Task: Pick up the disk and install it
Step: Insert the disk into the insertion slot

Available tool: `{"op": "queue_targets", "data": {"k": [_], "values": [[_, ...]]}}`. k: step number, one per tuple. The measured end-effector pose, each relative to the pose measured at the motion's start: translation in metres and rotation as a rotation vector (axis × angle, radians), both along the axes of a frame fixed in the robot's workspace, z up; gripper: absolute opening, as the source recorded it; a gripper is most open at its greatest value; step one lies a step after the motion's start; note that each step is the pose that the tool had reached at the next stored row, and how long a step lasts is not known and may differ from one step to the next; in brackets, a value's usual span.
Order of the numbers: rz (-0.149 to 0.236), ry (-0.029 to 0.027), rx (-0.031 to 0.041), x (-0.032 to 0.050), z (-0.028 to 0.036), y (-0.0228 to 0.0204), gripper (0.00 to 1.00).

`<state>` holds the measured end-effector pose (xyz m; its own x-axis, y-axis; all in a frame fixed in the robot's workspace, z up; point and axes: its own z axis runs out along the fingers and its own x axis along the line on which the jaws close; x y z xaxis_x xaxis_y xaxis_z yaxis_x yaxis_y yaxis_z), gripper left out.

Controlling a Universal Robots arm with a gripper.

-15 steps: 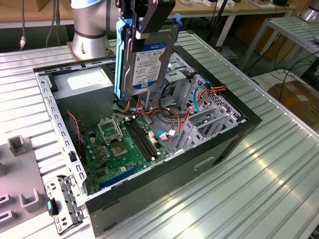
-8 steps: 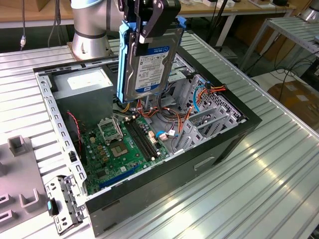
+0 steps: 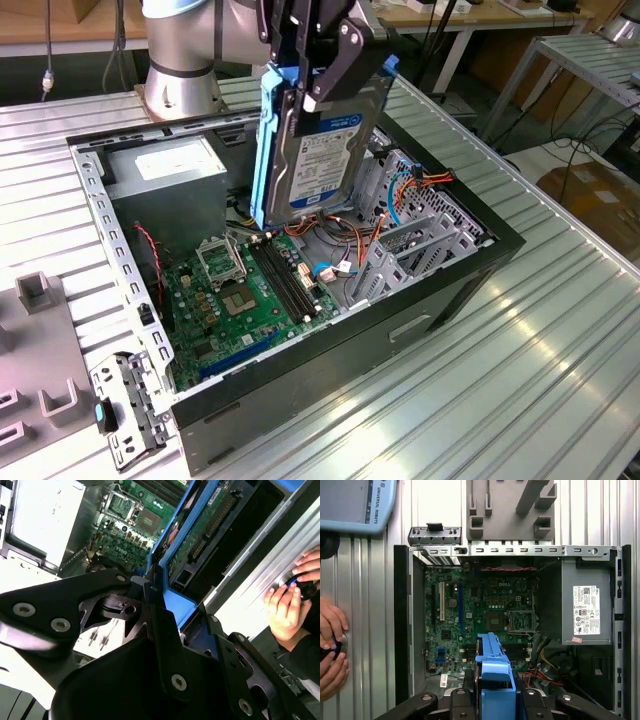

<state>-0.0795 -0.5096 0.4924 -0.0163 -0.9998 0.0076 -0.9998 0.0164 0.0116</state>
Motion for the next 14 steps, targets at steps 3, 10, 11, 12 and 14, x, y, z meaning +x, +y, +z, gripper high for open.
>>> {"op": "queue_targets", "data": {"k": [3, 10, 11, 12, 14], "values": [[0.000, 0.0004, -0.0001, 0.0084, -0.0004, -0.0014, 0.37], [0.000, 0.0005, -0.0069, 0.0276, -0.0017, -0.0025, 0.37], [0.000, 0.0006, -0.0091, 0.0283, -0.0021, -0.0037, 0.37], [0.000, 0.0006, -0.0105, 0.0288, -0.0026, -0.0052, 0.37], [0.000, 0.0005, -0.0139, 0.0296, -0.0038, -0.0104, 0.37]]}}
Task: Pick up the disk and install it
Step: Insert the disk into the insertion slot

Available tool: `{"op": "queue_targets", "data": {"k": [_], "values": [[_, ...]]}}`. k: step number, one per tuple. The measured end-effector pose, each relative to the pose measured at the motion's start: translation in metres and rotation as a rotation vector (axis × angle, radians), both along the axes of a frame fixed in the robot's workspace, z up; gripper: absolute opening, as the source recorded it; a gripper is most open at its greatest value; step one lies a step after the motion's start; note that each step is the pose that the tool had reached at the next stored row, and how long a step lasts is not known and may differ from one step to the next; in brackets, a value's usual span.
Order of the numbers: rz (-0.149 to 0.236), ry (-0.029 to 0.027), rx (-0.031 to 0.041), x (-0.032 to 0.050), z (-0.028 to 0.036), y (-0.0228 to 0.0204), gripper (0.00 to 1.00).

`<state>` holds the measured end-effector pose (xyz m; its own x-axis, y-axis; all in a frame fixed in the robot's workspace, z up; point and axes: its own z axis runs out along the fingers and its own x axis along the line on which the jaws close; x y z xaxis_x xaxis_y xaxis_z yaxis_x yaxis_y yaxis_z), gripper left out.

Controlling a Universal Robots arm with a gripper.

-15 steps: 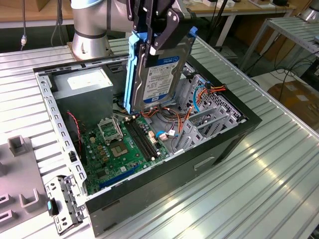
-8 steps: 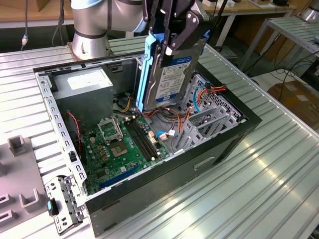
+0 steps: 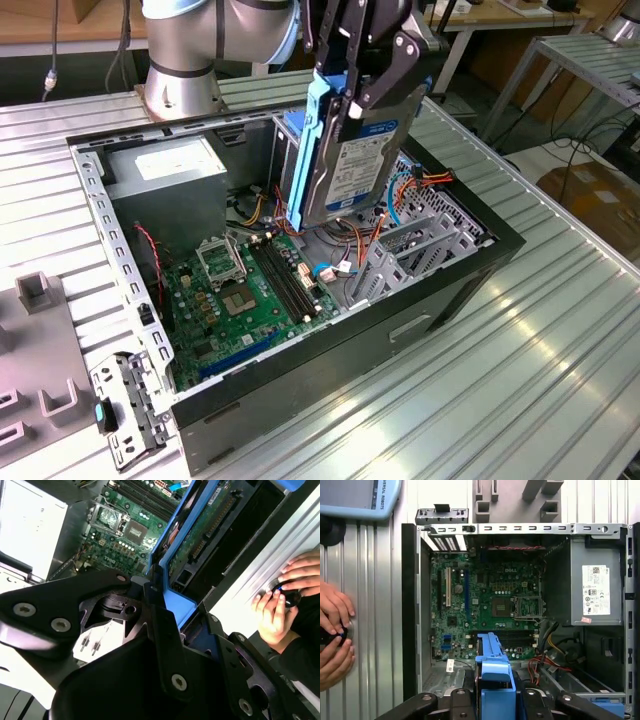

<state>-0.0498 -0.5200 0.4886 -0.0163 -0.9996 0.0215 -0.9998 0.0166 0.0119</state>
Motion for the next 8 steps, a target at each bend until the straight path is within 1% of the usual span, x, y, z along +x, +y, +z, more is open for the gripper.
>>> {"op": "queue_targets", "data": {"k": [5, 6, 7, 8], "values": [[0.000, 0.0000, -0.0048, 0.0013, -0.0023, -0.0136, 0.37], [0.000, 0.0000, -0.0055, 0.0015, -0.0026, -0.0155, 0.37], [0.000, 0.0000, -0.0078, 0.0019, -0.0034, -0.0204, 0.37], [0.000, 0.0000, -0.0096, 0.0026, -0.0039, -0.0240, 0.37]]}}
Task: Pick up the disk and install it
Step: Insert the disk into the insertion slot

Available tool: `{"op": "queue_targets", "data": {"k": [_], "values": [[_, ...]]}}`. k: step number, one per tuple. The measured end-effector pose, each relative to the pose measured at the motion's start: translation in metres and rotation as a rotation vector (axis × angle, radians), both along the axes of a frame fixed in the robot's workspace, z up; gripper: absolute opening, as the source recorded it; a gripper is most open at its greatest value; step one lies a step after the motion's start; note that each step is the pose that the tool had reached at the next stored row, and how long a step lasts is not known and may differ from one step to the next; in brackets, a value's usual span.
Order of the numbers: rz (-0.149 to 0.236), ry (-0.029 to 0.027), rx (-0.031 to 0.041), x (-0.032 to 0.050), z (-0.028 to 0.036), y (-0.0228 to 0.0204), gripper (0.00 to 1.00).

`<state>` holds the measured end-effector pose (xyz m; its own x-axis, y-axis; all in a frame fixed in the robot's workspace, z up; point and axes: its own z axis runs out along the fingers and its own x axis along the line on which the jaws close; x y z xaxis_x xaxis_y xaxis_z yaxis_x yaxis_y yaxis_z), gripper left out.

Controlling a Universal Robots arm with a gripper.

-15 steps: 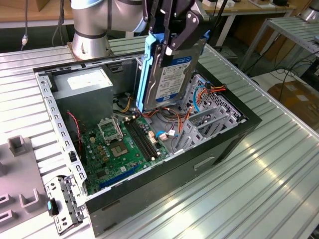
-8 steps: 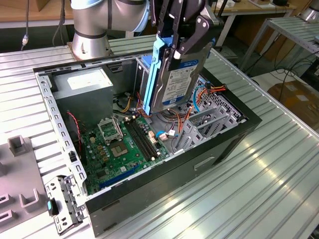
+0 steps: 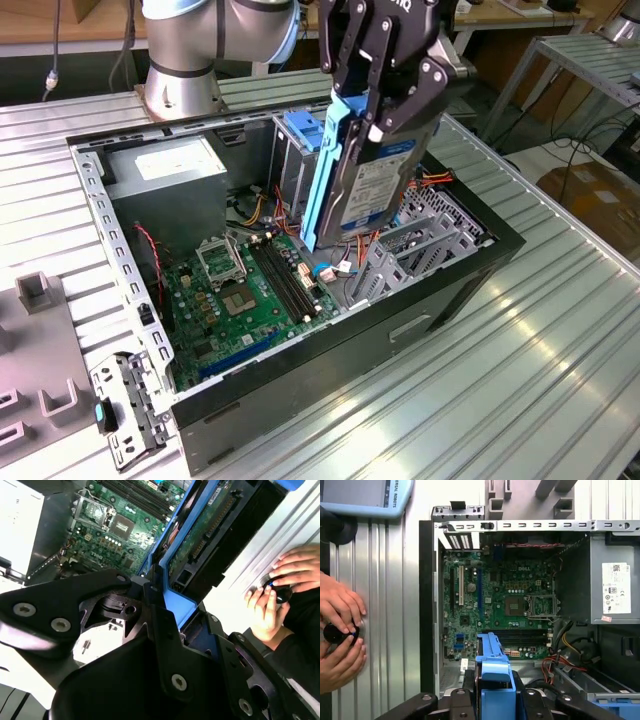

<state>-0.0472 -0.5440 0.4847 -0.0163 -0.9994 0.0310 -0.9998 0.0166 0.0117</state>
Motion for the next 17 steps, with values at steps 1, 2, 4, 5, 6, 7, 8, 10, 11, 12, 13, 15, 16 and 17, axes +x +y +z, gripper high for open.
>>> {"op": "queue_targets", "data": {"k": [1, 2, 4, 5, 6, 7, 8, 10, 11, 12, 13, 15, 16, 17], "values": [[0.000, 0.0000, -0.0009, 0.0005, -0.0004, -0.0017, 0.37], [0.000, -0.0001, -0.0024, 0.0015, -0.0008, -0.0031, 0.37], [0.000, -0.0001, -0.0051, 0.0062, -0.0017, -0.0055, 0.37], [0.000, 0.0000, -0.0062, 0.0096, -0.0020, -0.0060, 0.37], [0.000, 0.0000, -0.0070, 0.0124, -0.0021, -0.0063, 0.37], [0.000, 0.0000, -0.0079, 0.0153, -0.0024, -0.0065, 0.37], [0.000, -0.0001, -0.0088, 0.0183, -0.0028, -0.0067, 0.37], [0.000, 0.0000, -0.0116, 0.0254, -0.0033, -0.0069, 0.37], [0.000, -0.0001, -0.0130, 0.0299, -0.0036, -0.0069, 0.37], [0.000, -0.0001, -0.0139, 0.0336, -0.0039, -0.0070, 0.37], [0.000, -0.0002, -0.0147, 0.0383, -0.0042, -0.0070, 0.37], [0.000, 0.0000, -0.0165, 0.0483, -0.0047, -0.0070, 0.37], [0.000, -0.0001, -0.0171, 0.0526, -0.0048, -0.0070, 0.37], [0.000, 0.0000, -0.0171, 0.0537, -0.0047, -0.0070, 0.37]]}}
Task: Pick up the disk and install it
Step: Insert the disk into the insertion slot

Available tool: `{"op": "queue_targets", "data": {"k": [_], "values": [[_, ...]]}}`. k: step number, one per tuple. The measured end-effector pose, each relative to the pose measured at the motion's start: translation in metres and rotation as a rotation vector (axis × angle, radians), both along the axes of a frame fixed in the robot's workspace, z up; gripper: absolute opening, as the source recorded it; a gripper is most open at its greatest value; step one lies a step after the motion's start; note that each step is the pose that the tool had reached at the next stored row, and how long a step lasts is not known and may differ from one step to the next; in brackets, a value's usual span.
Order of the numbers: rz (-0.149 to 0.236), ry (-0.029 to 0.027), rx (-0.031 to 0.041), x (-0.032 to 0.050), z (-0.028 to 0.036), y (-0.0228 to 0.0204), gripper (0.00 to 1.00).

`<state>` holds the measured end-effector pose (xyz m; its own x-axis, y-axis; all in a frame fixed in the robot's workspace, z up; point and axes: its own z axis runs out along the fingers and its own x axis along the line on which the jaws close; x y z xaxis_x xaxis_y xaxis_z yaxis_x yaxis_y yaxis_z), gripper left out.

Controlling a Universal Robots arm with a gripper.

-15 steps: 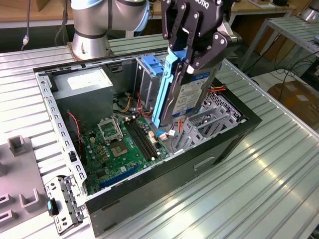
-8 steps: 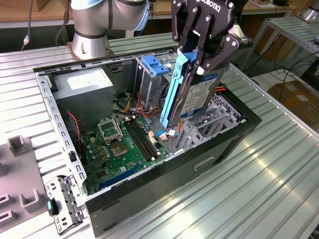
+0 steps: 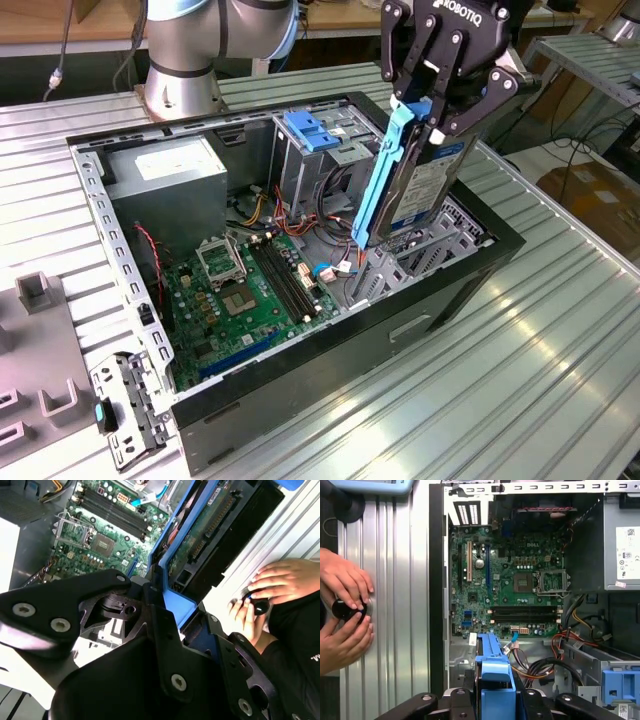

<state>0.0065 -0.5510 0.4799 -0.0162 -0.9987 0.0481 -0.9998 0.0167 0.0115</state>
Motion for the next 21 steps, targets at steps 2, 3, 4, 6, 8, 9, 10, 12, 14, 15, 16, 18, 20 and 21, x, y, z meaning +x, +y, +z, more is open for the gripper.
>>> {"op": "queue_targets", "data": {"k": [2, 3, 4, 6, 8, 9, 10, 12, 14, 15, 16, 18, 20, 21], "values": [[0.000, 0.0000, 0.0001, 0.0000, -0.0001, 0.0000, 0.37], [0.000, 0.0000, 0.0001, 0.0000, -0.0001, 0.0000, 0.37], [0.000, 0.0000, 0.0001, 0.0000, -0.0001, 0.0000, 0.37], [0.000, 0.0000, 0.0001, 0.0002, -0.0001, 0.0000, 0.37], [0.000, -0.0001, 0.0002, 0.0003, -0.0001, 0.0000, 0.37], [0.000, 0.0000, 0.0002, 0.0003, -0.0001, 0.0000, 0.37], [0.000, 0.0000, 0.0002, 0.0003, -0.0001, 0.0000, 0.37], [0.000, 0.0000, 0.0002, 0.0004, -0.0001, 0.0000, 0.37], [0.000, 0.0000, 0.0001, 0.0004, -0.0002, 0.0000, 0.37], [0.000, -0.0001, 0.0000, 0.0008, -0.0002, 0.0000, 0.37], [0.000, -0.0001, -0.0001, 0.0012, -0.0002, 0.0000, 0.37], [0.000, 0.0000, -0.0003, 0.0030, -0.0002, 0.0000, 0.37], [0.000, -0.0001, -0.0002, 0.0086, -0.0005, 0.0000, 0.37], [0.000, 0.0000, -0.0002, 0.0155, -0.0011, 0.0000, 0.37]]}}
